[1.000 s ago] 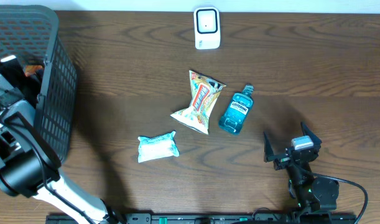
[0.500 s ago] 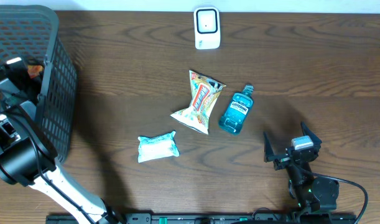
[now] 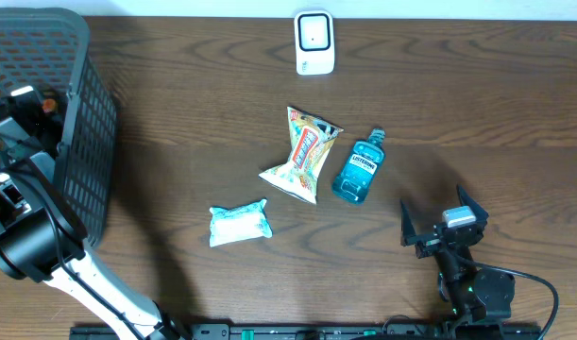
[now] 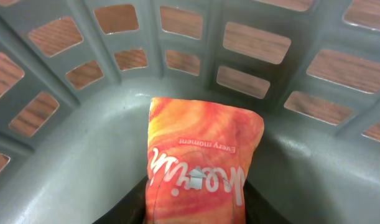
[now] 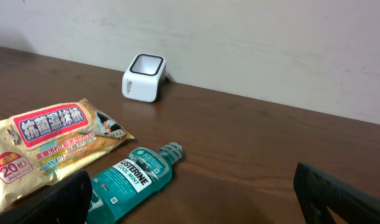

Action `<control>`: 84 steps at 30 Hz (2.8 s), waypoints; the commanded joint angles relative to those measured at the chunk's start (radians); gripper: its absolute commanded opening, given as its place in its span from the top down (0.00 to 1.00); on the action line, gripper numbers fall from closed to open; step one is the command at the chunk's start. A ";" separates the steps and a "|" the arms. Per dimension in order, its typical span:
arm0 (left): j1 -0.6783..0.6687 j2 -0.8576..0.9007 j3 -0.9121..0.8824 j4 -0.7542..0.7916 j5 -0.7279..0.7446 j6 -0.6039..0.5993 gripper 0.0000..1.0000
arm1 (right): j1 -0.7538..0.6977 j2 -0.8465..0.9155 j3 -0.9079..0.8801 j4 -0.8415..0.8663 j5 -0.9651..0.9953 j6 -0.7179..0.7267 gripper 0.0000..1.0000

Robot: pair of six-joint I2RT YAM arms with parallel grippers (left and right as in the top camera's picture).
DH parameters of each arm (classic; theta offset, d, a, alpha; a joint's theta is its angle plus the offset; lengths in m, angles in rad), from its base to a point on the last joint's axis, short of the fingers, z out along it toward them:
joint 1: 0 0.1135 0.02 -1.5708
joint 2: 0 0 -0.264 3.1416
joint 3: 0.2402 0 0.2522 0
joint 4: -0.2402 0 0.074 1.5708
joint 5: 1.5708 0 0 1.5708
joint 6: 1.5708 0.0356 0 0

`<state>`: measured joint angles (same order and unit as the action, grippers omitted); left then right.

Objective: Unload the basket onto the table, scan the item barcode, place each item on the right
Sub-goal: 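Reach into the basket and grasp the orange snack pack, then carry the orange pack next to the yellow pack and release it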

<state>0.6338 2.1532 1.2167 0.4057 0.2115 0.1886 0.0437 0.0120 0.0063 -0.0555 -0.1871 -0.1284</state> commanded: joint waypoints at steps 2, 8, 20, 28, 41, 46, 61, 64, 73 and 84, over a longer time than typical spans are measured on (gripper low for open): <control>0.011 -0.060 -0.009 -0.071 -0.014 0.013 0.68 | 0.005 -0.005 -0.001 -0.004 -0.003 -0.003 0.01; 0.011 -0.323 -0.009 -0.132 -0.014 -0.126 0.71 | 0.005 -0.005 -0.001 -0.005 -0.003 -0.003 0.01; -0.022 -0.982 -0.009 -0.357 0.415 -0.473 0.71 | 0.005 -0.005 -0.001 -0.005 -0.003 -0.003 0.01; -0.303 -1.019 -0.035 -0.773 0.715 -0.329 0.71 | 0.005 -0.005 -0.001 -0.004 -0.003 -0.003 0.01; -0.829 -0.703 -0.163 -0.971 0.067 -0.291 0.73 | 0.005 -0.005 -0.001 -0.005 -0.003 -0.003 0.01; -0.897 -0.529 -0.164 -0.891 -0.129 -0.427 0.74 | 0.005 -0.005 -0.001 -0.004 -0.003 -0.003 0.01; -1.059 -0.382 -0.164 -0.733 0.039 -0.550 0.74 | 0.005 -0.005 -0.001 -0.005 -0.003 -0.003 0.01; -1.116 -0.382 -0.164 -0.711 0.039 -0.549 0.74 | 0.005 -0.005 -0.001 -0.004 -0.003 -0.003 0.01; -1.251 -0.382 -0.164 -0.605 0.039 -0.545 0.73 | 0.005 -0.005 -0.001 -0.005 -0.003 -0.003 0.01; -1.294 -0.409 -0.163 -0.605 0.039 -0.531 0.02 | 0.005 -0.005 -0.001 -0.004 -0.003 -0.003 0.01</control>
<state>-0.6601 1.7714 1.0576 -0.1890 0.2413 -0.3550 0.0437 0.0120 0.0067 -0.0559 -0.1871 -0.1280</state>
